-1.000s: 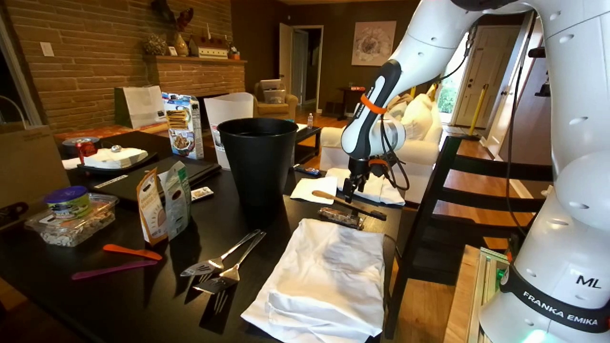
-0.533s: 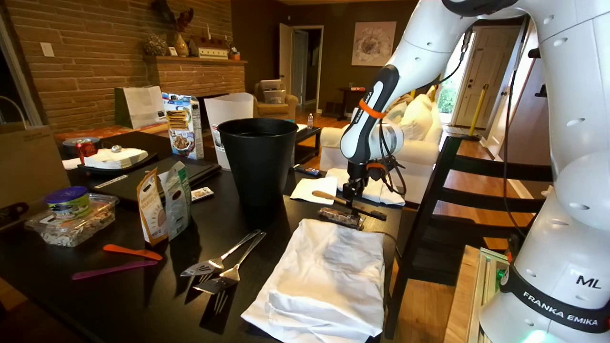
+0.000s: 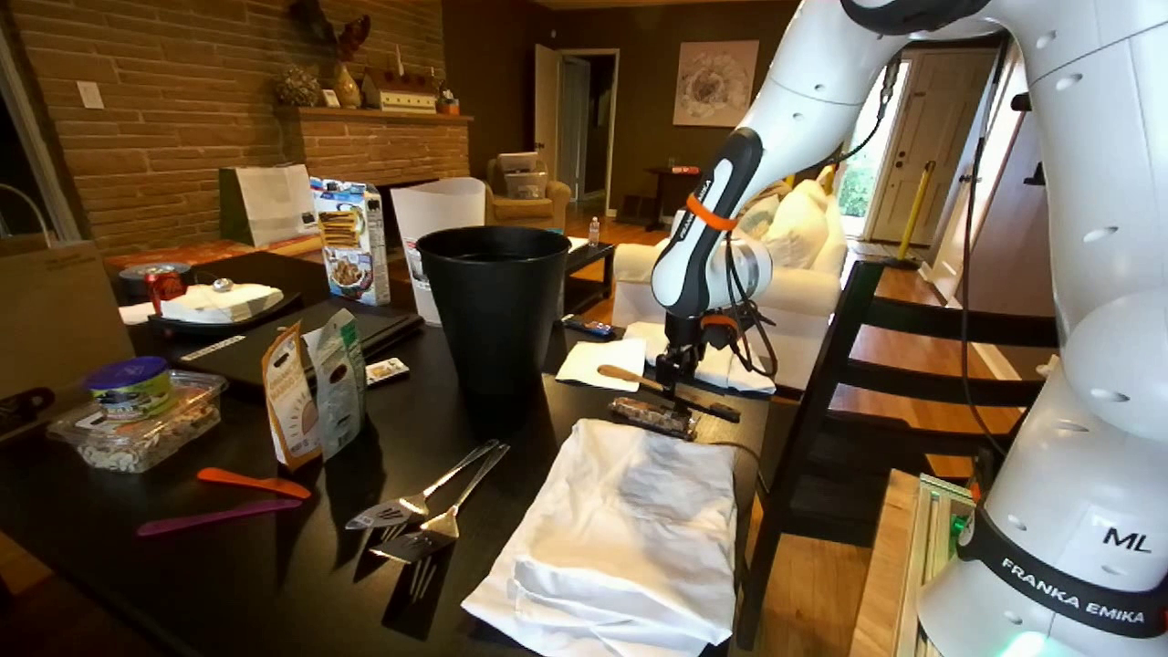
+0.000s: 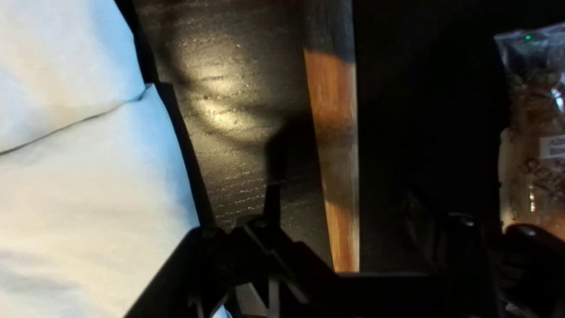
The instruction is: Put the wooden spoon over the black bucket
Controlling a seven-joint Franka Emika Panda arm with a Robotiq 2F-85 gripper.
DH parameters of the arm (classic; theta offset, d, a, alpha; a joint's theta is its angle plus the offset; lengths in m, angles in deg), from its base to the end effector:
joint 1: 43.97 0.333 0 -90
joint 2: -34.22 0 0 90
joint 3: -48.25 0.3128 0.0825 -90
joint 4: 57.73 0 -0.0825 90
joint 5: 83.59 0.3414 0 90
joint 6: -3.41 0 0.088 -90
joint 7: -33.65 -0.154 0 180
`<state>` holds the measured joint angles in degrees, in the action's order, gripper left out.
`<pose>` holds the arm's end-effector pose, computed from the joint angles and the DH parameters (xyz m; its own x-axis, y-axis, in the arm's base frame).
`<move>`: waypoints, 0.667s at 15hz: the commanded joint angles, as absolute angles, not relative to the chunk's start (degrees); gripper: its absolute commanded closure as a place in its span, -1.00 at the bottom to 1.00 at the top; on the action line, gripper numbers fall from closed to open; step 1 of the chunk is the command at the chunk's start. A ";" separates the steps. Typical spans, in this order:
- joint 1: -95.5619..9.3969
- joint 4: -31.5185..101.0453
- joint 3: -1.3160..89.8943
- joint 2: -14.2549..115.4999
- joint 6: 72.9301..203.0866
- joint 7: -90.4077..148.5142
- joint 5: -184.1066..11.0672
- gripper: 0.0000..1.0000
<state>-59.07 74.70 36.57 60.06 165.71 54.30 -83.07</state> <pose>0.4560 -0.2373 0.1495 0.9950 -0.0896 0.0439 -0.0938 -0.9898 0.1072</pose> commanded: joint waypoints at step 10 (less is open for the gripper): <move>-59.07 72.82 36.86 58.76 163.57 51.39 -86.38 0.89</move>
<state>-59.05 73.85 36.87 60.33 165.66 53.92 -83.93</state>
